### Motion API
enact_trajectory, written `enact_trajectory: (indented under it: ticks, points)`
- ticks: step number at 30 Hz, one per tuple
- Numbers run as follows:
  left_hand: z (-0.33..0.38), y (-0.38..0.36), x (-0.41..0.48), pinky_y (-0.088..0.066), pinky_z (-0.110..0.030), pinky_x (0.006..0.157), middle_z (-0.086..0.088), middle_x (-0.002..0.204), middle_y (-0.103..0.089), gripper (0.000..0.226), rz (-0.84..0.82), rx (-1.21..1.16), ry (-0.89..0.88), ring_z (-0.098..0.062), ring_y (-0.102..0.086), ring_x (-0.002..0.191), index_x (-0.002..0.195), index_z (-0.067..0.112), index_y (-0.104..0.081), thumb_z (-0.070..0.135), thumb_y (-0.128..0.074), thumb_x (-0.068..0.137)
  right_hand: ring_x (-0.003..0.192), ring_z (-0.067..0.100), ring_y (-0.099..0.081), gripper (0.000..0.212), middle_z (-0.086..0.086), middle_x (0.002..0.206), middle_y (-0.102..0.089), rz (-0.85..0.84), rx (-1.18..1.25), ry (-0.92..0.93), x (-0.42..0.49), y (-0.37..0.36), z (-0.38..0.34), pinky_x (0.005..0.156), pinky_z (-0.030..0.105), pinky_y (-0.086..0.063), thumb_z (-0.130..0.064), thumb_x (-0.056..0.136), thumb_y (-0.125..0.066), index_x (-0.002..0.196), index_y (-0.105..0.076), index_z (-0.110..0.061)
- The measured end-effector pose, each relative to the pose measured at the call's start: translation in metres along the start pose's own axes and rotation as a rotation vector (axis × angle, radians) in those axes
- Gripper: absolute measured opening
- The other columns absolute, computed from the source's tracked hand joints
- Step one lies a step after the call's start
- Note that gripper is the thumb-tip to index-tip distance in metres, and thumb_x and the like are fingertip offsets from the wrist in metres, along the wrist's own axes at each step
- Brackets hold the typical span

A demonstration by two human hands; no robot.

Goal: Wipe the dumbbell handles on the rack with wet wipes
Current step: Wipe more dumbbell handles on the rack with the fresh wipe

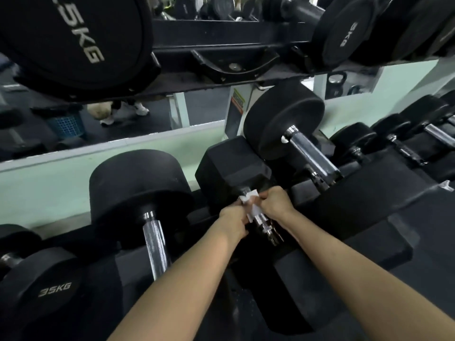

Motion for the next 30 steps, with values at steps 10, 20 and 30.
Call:
enact_trajectory:
  ticks: [10, 20, 30]
  points:
    - [-0.006, 0.012, 0.012, -0.042, -0.040, 0.088, 0.009, 0.048, -0.061, 0.022, -0.046, 0.677, 0.128, -0.008, -0.056, 0.065, 0.085, 0.013, -0.056, 0.035, -0.057, 0.091, 0.074, 0.020, -0.058, 0.035, 0.005, 0.058, -0.059, -0.100, -0.395, 0.098, -0.021, 0.009, -0.002, 0.049, 0.019, -0.030, -0.027, 0.089, -0.063, 0.063, -0.061, -0.003]
    - [-0.008, 0.013, 0.017, -0.043, -0.035, 0.086, 0.002, 0.084, -0.060, 0.006, 0.027, 0.282, 0.038, -0.010, -0.054, 0.070, 0.091, 0.011, -0.064, 0.011, -0.065, 0.086, 0.073, 0.019, -0.054, 0.022, 0.010, 0.070, -0.056, -0.136, -0.459, 0.098, -0.026, 0.008, -0.001, 0.050, 0.021, -0.034, -0.020, 0.080, -0.071, 0.075, -0.064, 0.001]
    - [0.001, 0.013, 0.040, -0.047, -0.017, 0.040, 0.005, 0.033, -0.054, 0.022, 0.056, -0.142, -0.008, -0.010, -0.057, 0.040, 0.076, 0.010, -0.053, 0.025, -0.057, 0.092, 0.063, 0.014, -0.049, 0.033, 0.007, 0.063, -0.052, -0.004, -0.162, 0.011, 0.010, -0.002, -0.021, 0.047, 0.021, -0.034, -0.024, 0.076, -0.075, 0.077, -0.069, 0.009]
Point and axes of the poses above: each hand's wrist, its own x-axis towards the middle knuckle, its own y-axis out of the back of the hand, z = x × y, the point moved 6 cm from there along x, towards the middle knuckle
